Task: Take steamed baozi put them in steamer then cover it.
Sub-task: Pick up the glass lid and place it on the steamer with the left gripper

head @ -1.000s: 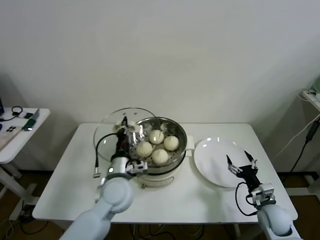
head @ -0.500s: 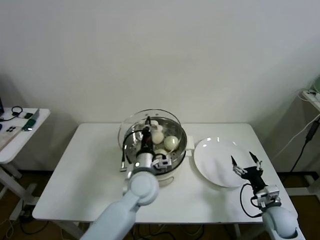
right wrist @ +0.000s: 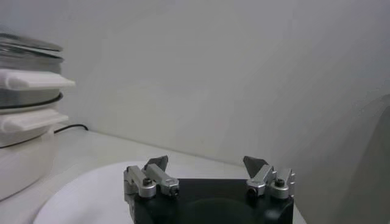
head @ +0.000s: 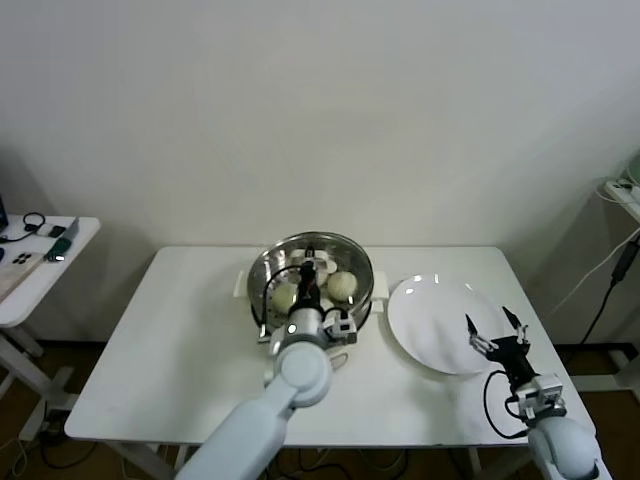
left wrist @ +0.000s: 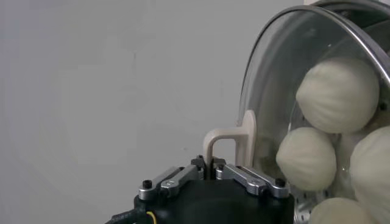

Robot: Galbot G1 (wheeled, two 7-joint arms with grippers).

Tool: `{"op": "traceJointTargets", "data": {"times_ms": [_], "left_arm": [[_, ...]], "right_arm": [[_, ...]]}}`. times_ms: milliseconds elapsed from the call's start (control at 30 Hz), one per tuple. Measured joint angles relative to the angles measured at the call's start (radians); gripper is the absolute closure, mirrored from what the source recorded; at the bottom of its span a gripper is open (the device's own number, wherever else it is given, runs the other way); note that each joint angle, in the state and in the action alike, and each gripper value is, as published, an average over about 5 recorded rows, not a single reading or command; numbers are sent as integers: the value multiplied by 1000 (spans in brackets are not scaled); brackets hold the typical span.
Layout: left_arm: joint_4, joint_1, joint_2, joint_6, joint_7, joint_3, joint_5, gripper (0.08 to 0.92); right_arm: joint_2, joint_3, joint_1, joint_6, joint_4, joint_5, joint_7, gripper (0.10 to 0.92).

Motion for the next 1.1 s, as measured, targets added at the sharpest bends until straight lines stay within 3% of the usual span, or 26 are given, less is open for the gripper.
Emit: {"op": "traceJointTargets", "data": {"times_ms": [1100], "left_arm": [[36, 8, -7, 0, -46, 17, 18, 854]], "right_arm": [[6, 14, -3, 8, -6, -5, -12, 203]]}}
